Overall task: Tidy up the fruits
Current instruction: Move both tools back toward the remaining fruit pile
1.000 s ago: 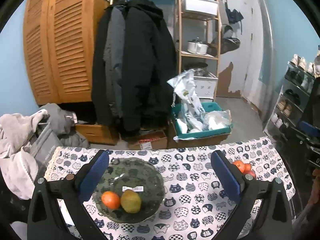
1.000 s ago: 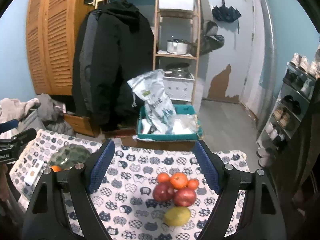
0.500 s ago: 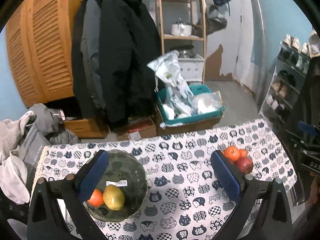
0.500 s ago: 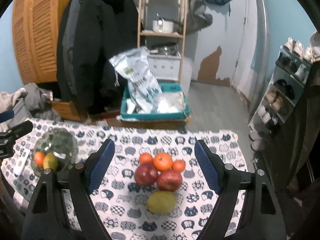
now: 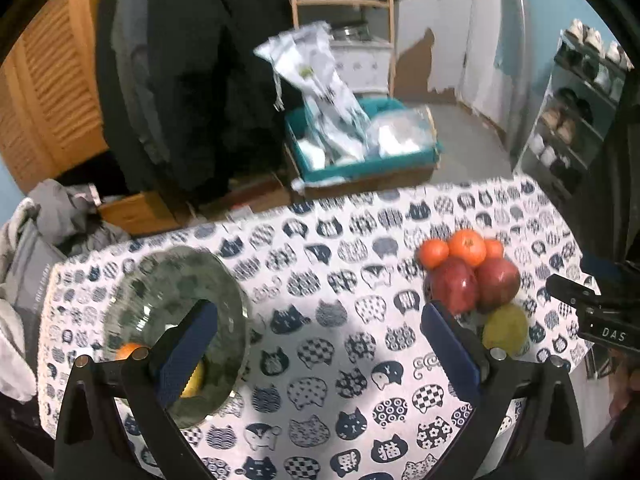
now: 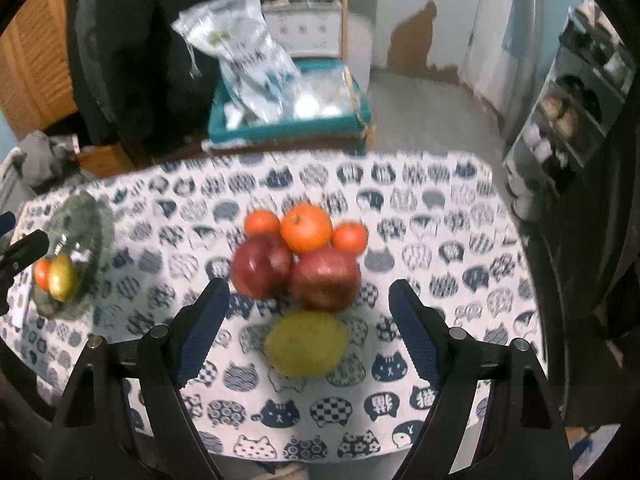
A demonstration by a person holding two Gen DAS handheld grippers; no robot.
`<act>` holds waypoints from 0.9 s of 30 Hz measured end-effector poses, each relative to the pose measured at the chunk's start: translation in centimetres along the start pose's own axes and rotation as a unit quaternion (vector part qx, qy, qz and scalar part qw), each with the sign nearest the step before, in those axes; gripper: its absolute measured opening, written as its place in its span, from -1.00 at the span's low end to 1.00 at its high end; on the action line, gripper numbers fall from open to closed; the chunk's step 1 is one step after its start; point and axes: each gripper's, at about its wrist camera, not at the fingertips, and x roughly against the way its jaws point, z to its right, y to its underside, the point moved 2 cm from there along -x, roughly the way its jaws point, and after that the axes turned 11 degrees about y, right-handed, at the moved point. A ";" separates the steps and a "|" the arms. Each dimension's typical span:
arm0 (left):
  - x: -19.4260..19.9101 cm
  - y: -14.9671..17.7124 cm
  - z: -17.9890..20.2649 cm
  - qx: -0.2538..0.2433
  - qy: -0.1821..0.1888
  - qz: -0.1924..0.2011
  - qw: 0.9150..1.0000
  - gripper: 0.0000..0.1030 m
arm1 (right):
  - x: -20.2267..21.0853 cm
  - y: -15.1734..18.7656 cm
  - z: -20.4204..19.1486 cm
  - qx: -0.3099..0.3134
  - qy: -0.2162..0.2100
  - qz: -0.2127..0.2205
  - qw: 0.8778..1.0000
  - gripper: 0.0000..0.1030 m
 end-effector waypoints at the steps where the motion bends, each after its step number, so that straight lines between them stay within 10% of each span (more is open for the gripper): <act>1: -0.9 0.4 0.0 0.002 -0.001 -0.011 1.000 0.99 | -0.6 0.2 0.0 -0.001 -0.002 -0.008 1.000 0.57; 27: -11.0 5.3 0.4 0.022 0.005 -0.139 0.990 0.99 | -10.2 4.3 -2.1 0.001 -0.033 -0.141 0.990 0.57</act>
